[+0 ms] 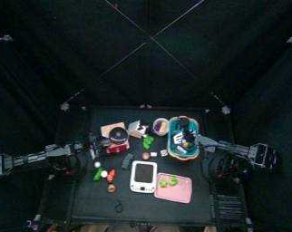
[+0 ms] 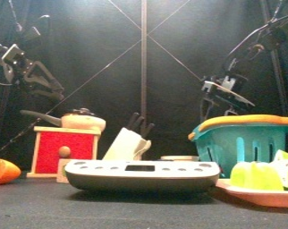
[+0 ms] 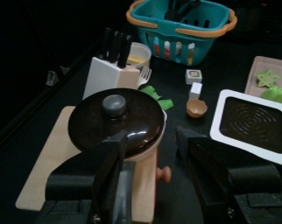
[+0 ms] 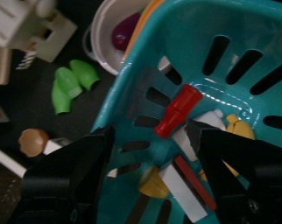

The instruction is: Grab pot

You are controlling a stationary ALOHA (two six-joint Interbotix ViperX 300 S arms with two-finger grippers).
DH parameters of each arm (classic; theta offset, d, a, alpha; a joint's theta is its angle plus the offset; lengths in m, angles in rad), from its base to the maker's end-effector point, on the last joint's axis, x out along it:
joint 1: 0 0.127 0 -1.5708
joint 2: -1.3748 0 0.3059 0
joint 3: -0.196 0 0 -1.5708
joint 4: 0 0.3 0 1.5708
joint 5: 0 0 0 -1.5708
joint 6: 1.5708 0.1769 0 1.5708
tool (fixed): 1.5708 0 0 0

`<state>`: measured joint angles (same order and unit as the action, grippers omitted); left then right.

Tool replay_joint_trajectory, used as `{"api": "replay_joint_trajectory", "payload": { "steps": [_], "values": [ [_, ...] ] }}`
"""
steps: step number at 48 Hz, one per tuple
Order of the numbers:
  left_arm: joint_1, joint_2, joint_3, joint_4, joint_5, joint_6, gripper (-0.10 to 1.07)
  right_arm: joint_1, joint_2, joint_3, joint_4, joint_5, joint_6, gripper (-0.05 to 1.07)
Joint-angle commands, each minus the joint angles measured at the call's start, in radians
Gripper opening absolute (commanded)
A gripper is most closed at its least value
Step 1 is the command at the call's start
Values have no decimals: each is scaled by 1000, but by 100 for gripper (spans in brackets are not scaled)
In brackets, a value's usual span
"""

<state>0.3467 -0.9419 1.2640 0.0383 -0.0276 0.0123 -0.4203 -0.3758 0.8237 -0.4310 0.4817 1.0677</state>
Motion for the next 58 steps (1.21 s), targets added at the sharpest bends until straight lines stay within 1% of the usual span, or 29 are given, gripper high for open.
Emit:
{"api": "replay_joint_trajectory", "payload": {
  "steps": [1,7,19,27,35,44,49,58],
  "values": [
    [-26,2,-17,2,-5,2,85,40,-17,-35,-3,-15,-2,97],
    [-41,2,-17,0,-3,2,85,61,-29,-49,-12,-14,-2,97],
    [-41,2,-14,-2,-5,-2,85,60,-81,-43,-46,-12,6,97],
    [-41,2,-12,-2,-6,-2,85,69,-97,-49,-41,-26,8,96],
    [-41,2,-12,0,-8,-2,85,112,-83,-60,-41,-71,9,96],
    [-41,2,-12,0,-8,-2,85,144,-54,-81,-34,-149,11,96],
    [-40,2,-12,-2,-8,0,85,152,-14,-97,-23,-195,11,96],
    [-38,2,-11,-2,-8,0,85,164,67,-118,-20,-225,8,96]
  ]
}}
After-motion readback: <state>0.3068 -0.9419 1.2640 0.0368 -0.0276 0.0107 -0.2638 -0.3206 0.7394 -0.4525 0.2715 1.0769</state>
